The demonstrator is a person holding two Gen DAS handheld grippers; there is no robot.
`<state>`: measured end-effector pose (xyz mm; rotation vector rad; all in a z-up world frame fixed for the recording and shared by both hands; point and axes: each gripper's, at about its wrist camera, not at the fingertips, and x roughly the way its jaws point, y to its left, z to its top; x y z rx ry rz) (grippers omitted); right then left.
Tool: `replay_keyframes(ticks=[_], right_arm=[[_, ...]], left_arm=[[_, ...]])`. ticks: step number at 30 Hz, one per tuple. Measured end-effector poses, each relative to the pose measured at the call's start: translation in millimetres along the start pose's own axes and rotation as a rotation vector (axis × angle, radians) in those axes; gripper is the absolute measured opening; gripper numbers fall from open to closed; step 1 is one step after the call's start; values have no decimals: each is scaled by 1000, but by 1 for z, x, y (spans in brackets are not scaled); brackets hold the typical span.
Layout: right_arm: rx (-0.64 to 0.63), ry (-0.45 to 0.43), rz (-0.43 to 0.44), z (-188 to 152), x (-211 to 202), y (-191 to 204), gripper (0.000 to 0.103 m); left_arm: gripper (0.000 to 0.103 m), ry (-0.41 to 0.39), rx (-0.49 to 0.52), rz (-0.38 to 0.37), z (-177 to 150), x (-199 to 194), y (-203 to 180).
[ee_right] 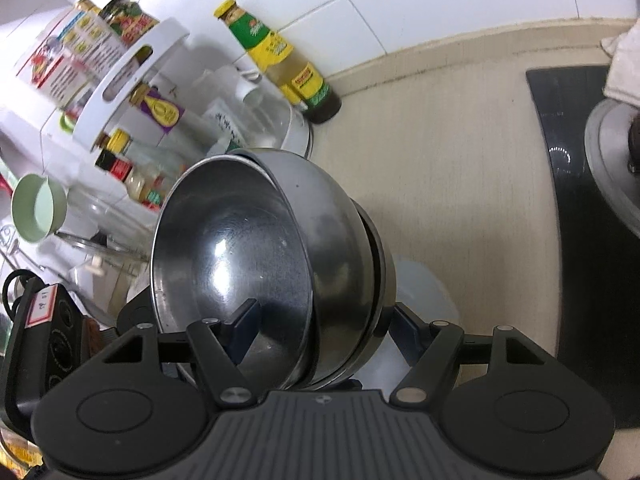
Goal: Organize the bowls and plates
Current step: 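Carry the nested steel bowls with the right gripper over the plate stack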
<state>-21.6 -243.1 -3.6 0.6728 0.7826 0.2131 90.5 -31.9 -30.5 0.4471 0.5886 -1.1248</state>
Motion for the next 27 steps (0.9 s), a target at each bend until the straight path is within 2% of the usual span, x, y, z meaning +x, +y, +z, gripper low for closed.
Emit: replay_keyframes(ticks=[11,20,27], right_arm=[[11,59,-15,-35,15,-7,67],[18,87,-56,-40,38,-15,67],[-47,44,-73,-44,29,-9,68]], left_arm=[[103,58,-64,6,-34,9,-12],[103,94,-125,8,-49,26,-3],[102,87,-100,40,-57,14,-9]])
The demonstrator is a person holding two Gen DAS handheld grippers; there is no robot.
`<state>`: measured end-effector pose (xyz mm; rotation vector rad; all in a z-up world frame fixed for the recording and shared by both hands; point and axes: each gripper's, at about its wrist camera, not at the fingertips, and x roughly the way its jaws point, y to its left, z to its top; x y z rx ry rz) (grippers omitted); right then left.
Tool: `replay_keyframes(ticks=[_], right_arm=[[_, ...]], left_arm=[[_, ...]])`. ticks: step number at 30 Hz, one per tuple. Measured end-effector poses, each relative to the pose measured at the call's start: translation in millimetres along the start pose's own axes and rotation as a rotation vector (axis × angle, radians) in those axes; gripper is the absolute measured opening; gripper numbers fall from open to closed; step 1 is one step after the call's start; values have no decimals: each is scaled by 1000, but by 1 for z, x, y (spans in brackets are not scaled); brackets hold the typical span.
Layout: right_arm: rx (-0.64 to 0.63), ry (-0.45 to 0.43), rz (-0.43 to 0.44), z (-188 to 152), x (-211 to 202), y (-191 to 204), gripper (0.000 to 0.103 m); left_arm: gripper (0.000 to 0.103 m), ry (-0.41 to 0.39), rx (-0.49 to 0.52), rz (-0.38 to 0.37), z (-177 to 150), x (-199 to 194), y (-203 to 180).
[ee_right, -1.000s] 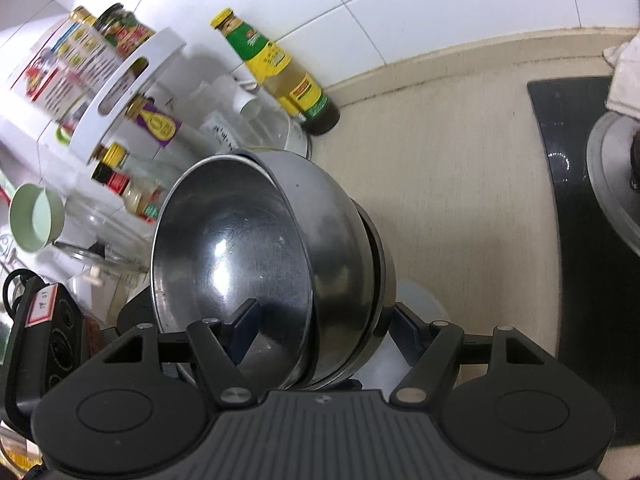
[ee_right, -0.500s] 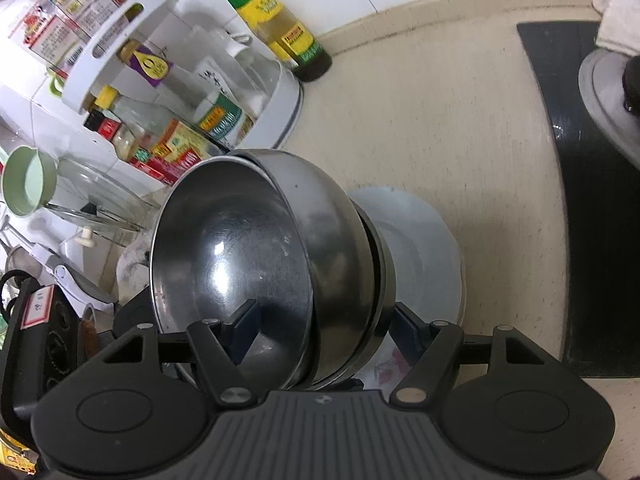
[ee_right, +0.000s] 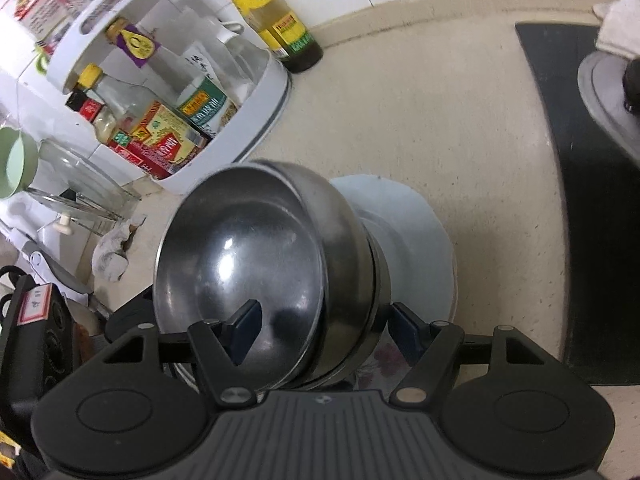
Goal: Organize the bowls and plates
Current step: 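Carry the nested steel bowls with the right gripper over the plate stack, then lower the bowls onto the floral plates and open the right gripper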
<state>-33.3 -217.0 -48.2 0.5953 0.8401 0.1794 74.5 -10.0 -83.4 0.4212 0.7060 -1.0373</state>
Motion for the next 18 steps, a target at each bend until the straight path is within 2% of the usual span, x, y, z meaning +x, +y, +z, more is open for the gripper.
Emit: replay_keyframes(ticks=[5,12,18], right_arm=[[-62,-88,-34,-4,-23,4,68],[-56,-180,-10,-14,-52,5,68],[-82,-201,-13,-24,-59,15,68]], left_arm=[[102,-35,-14,27,-5,-22,-1],[103,-111,-68,97,4,-61,0],[103,-128,-100,165,1,-78,-5]])
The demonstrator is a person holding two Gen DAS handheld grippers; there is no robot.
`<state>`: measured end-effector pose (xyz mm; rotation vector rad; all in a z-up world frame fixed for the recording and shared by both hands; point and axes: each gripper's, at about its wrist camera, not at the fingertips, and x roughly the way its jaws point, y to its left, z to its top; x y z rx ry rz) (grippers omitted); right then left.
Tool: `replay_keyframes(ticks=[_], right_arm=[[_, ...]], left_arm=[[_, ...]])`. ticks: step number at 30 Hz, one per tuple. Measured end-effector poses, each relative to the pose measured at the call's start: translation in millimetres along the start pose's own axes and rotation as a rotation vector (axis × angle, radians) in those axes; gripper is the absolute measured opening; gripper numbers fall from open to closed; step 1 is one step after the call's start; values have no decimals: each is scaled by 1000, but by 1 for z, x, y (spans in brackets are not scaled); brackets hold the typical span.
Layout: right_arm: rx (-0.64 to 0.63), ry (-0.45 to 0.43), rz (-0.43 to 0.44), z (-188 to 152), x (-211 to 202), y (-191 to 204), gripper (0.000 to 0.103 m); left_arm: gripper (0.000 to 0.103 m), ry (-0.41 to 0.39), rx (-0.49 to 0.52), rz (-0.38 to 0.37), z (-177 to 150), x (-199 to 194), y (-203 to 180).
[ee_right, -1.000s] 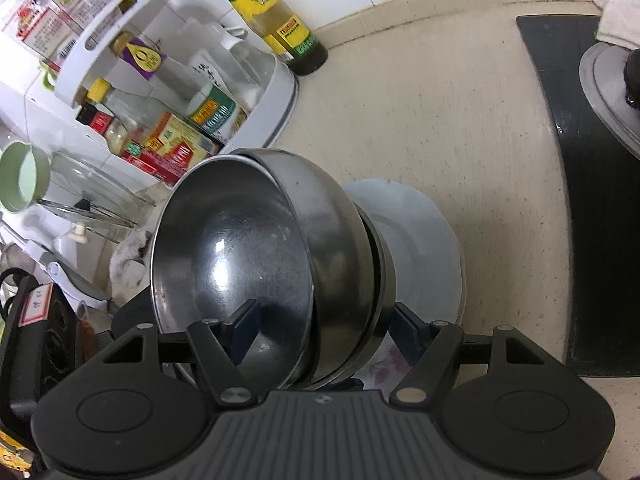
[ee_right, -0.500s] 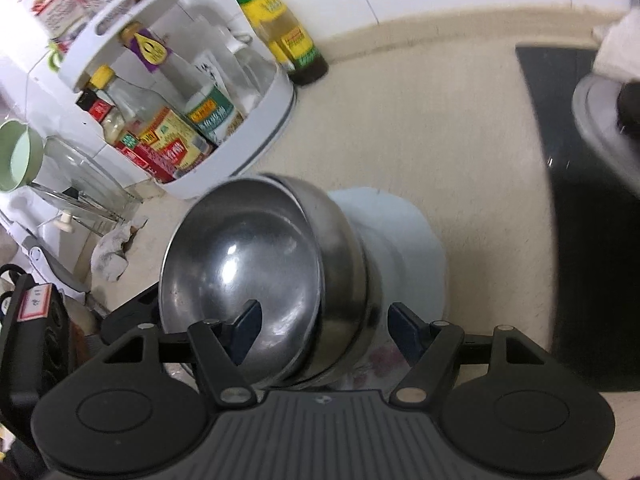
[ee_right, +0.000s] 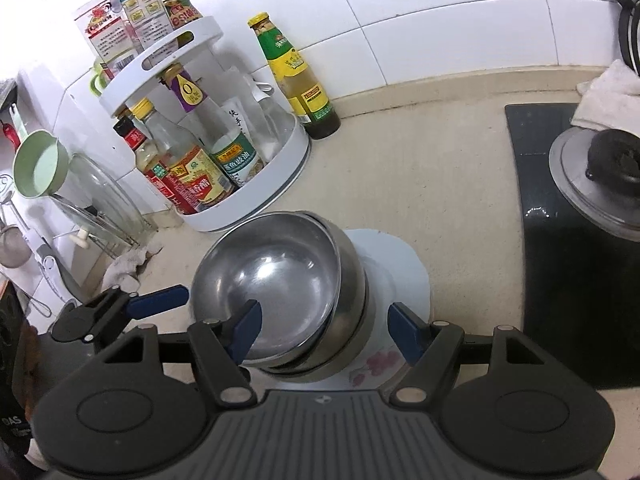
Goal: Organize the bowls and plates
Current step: 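Lower the bowls onto the floral plates and open the right gripper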
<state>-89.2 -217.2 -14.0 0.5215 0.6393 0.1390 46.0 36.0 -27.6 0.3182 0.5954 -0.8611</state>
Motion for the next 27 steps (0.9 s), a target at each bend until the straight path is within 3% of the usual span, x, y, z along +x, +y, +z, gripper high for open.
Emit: replay_keyframes(ticks=[5,10,16,27], right_arm=[[-6,-51,-32,-5,-16,3,68],[-70,-147,-117,-19,-37,25,68],[-50,-209,-141,-29,-46,40,68],[-6,-238,-191,-45,-50,62,68]], left_arm=[[103,-17,-105,56,2,-11,9],[103,-15,-166,160,13,-11,8],[103,-67,-182,143,19,-23,8],[103,-71,-195,141,12,-38,21]])
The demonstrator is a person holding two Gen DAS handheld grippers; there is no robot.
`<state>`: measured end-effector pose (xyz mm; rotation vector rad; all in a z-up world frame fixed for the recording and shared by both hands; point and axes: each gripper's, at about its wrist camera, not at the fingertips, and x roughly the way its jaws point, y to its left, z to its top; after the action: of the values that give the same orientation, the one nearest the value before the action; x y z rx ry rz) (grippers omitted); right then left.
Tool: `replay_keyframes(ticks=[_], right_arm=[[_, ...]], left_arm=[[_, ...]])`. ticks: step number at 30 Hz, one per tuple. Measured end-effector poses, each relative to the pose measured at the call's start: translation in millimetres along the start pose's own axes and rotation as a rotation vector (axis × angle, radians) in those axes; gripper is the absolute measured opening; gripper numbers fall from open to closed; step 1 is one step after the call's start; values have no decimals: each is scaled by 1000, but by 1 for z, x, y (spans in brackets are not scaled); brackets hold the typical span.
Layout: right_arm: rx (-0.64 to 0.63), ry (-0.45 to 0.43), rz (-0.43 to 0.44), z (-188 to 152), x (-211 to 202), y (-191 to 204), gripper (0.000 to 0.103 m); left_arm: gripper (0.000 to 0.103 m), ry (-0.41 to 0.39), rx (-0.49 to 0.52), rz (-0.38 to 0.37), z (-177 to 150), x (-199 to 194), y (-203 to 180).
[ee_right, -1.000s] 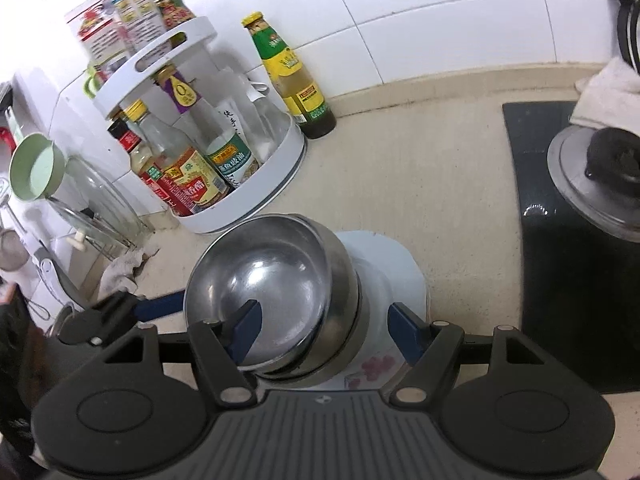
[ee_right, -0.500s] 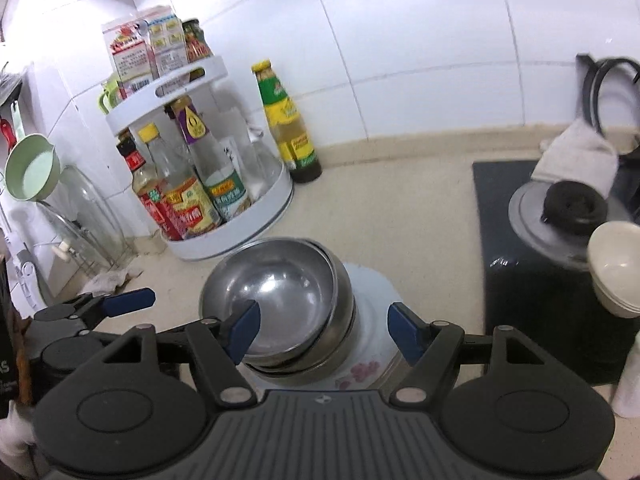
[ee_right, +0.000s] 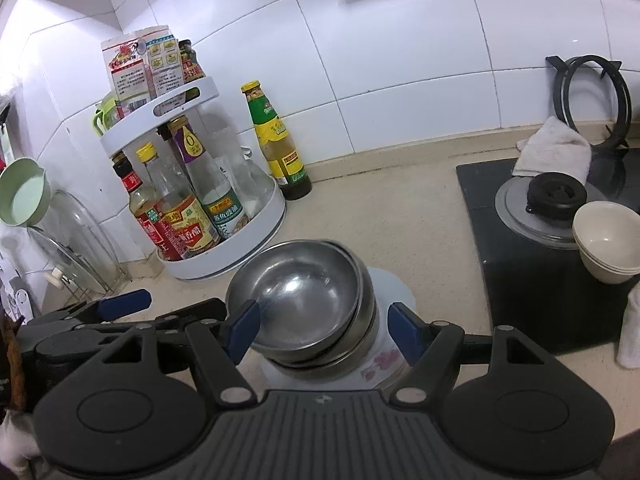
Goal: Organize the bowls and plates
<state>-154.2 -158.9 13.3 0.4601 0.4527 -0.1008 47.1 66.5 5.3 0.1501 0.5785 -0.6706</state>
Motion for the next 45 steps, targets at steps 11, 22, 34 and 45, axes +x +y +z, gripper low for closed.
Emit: replay_keyframes(ticks=[11,22,34,45], right_arm=[[14,1,-35,-14,-7,14,68],[27,-14,-42,-27,-20,22,68],[45,-20,-59,-38,-29,21,68],[69,-12,-82,-43,-31,15,68]], left_arm=[[103,-5,3,-16,-8,-11,7],[103,-9,12,-2,-15,-23,8],[103,14,29,10,-24,-28,1],[103,74,8,-3,-32,-19,-2]])
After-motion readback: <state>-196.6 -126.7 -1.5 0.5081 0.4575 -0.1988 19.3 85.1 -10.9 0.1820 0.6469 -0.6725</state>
